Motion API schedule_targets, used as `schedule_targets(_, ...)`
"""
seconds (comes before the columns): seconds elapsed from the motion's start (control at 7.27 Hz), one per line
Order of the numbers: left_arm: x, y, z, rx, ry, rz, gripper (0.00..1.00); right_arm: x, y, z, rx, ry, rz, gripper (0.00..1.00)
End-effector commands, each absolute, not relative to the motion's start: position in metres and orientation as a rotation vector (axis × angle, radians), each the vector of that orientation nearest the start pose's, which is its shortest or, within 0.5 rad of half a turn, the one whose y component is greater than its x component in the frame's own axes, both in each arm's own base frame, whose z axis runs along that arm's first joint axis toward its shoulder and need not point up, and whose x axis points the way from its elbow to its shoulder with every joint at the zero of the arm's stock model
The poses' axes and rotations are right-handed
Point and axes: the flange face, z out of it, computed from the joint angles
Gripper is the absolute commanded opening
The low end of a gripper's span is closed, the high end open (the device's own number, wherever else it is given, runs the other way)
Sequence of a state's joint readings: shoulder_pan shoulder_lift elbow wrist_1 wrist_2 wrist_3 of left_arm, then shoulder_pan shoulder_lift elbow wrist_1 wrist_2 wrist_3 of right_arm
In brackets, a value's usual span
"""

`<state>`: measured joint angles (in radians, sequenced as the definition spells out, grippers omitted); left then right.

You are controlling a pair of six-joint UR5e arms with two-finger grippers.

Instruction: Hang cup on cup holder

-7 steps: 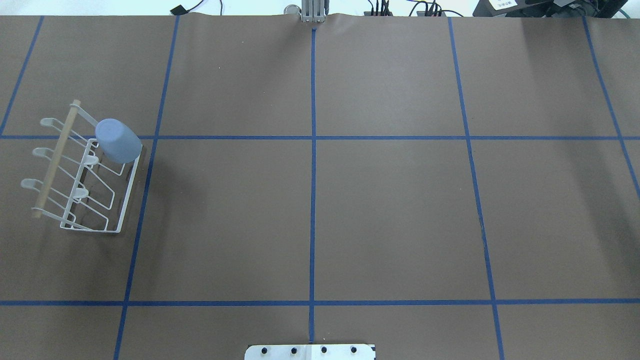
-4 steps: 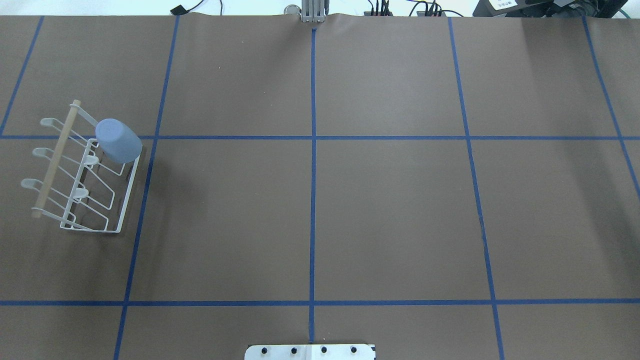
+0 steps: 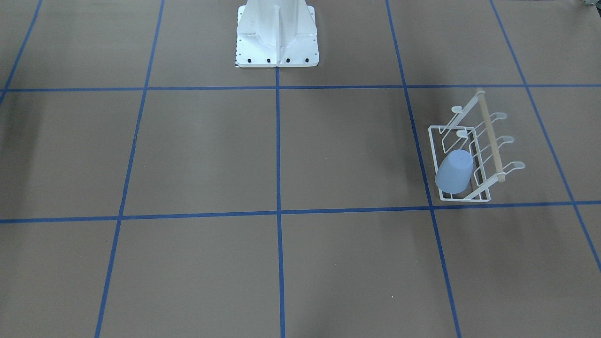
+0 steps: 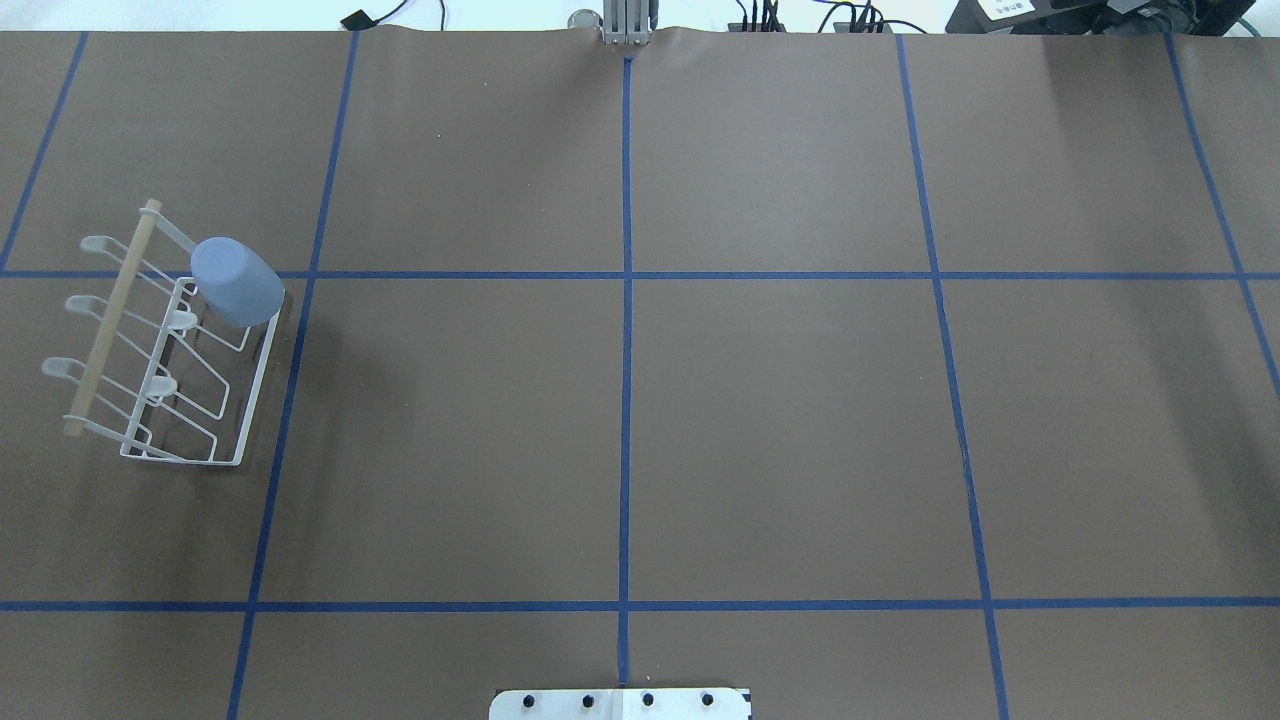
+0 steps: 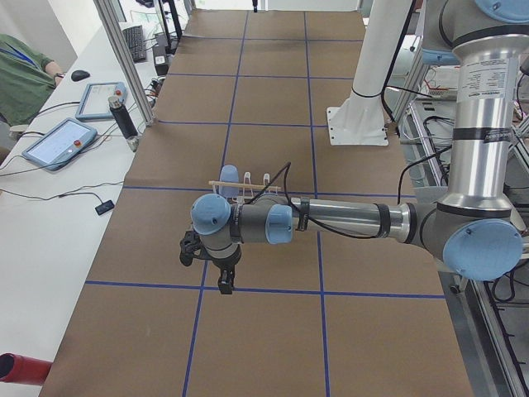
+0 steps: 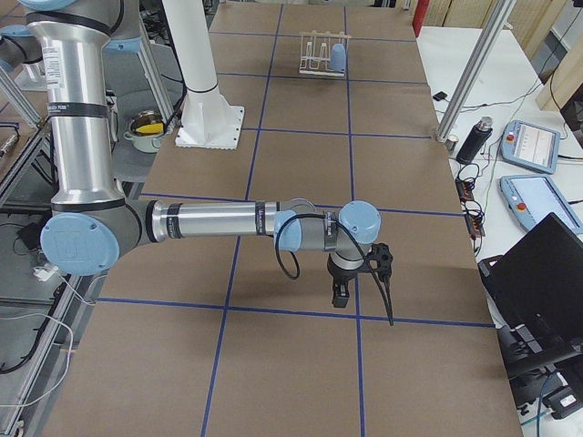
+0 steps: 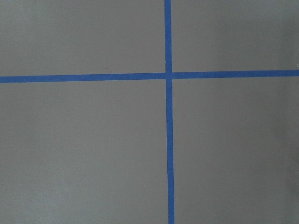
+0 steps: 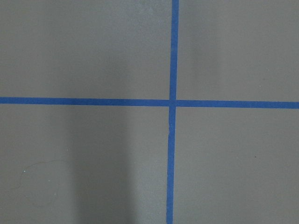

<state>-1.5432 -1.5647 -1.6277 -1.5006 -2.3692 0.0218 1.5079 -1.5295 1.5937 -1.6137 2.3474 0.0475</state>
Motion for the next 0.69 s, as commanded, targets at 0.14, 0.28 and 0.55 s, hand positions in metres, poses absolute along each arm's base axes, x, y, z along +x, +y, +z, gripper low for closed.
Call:
schedule_targets(0.14, -0.0478, -0.4897, 0.6398, -0.021, 0.798, 0.041, 0.99, 0.0313, -0.5117, 0.6323, -0.025, -0.777, -0.022, 1.0)
schedule_targets(0.28, -0.0478, -0.4899, 0.6389, -0.018, 0.798, 0.043, 0.99, 0.0313, -0.5139, 0.6293, -0.02, -0.776, -0.024, 1.0)
schedule_targets(0.55, -0.0478, -0.4899, 0.6381, -0.017, 0.798, 0.043, 0.99, 0.0313, -0.5122, 0.6283, -0.017, -0.778, -0.025, 1.0)
